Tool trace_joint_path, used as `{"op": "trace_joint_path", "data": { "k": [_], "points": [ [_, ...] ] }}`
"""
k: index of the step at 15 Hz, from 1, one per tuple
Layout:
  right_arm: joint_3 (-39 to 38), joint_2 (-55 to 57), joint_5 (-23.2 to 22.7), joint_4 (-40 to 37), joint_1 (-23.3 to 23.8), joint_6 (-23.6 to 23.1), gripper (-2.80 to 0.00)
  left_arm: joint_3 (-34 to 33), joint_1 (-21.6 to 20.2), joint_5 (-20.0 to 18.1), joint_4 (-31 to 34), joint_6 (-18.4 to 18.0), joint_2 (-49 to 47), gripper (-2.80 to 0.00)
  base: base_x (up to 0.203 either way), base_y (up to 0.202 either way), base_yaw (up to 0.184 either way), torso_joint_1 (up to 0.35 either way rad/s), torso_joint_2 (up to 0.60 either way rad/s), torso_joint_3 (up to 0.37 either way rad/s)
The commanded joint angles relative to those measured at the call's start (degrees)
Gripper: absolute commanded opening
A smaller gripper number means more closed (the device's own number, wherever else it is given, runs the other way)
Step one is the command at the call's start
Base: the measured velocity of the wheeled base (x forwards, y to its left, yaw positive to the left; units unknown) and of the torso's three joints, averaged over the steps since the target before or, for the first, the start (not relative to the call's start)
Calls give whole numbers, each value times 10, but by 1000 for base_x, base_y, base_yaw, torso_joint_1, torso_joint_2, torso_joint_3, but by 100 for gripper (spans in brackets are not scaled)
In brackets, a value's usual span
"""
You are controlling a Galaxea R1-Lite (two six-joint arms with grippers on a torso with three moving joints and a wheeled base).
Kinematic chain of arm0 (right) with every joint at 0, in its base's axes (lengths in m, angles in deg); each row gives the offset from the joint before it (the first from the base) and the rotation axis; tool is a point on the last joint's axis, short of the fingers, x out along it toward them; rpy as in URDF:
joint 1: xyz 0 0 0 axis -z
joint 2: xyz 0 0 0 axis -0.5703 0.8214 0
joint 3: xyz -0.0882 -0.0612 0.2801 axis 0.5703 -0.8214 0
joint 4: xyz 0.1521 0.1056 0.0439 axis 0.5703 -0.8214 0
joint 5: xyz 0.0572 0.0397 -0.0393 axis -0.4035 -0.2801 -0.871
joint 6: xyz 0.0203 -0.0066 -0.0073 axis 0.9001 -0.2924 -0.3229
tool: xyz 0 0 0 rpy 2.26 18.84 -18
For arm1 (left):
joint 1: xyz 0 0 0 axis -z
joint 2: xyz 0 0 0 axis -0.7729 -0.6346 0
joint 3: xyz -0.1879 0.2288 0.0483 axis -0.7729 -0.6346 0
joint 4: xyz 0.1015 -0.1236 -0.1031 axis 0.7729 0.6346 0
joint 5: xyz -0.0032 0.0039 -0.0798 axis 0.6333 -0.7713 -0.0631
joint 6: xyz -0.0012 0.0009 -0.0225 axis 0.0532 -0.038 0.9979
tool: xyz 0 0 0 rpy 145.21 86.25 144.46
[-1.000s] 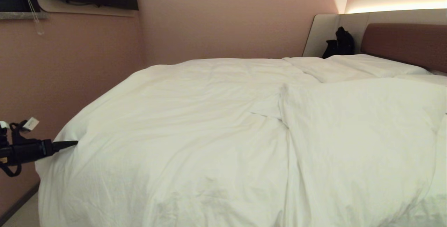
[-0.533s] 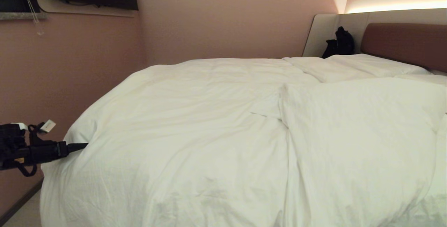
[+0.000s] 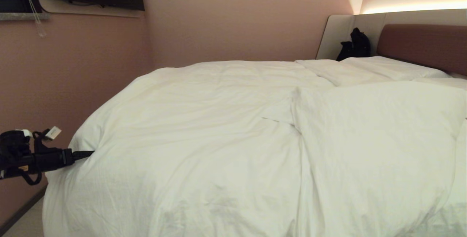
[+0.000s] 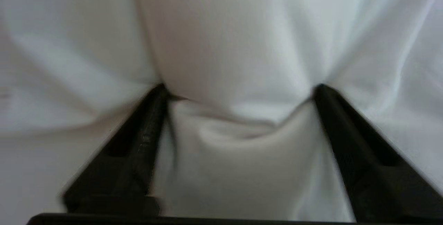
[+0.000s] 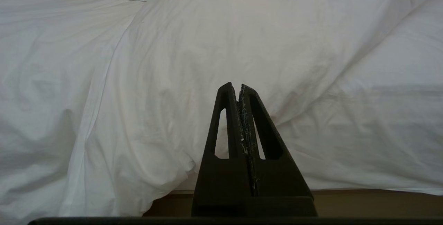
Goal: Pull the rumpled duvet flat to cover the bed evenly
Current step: Flatten the corners of the folded blanket
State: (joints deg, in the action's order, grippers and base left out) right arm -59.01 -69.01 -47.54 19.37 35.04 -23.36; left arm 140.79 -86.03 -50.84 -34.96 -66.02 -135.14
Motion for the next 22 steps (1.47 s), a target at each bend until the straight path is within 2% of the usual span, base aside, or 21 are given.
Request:
{"op": "trace_joint_path", "data": {
  "k": [1, 9, 16, 19, 22],
  "points": [
    [0, 0, 0, 0, 0, 0, -280, -1, 0, -3, 0, -1, 2, -280, 0, 0, 0, 0, 0, 0],
    [0, 0, 0, 0, 0, 0, -280, -8, -7, -4, 10, 1, 24, -280, 0, 0, 0, 0, 0, 0],
    [0, 1, 0, 0, 0, 0, -280, -11, -63, -2, 93, 7, 114, -280, 0, 0, 0, 0, 0, 0],
    [0, 0, 0, 0, 0, 0, -280, -11, -74, -1, 125, 11, 177, -280, 0, 0, 0, 0, 0, 0],
    [0, 0, 0, 0, 0, 0, -280, -17, -78, -2, 164, 23, 286, -280, 0, 0, 0, 0, 0, 0]
  ]
}}
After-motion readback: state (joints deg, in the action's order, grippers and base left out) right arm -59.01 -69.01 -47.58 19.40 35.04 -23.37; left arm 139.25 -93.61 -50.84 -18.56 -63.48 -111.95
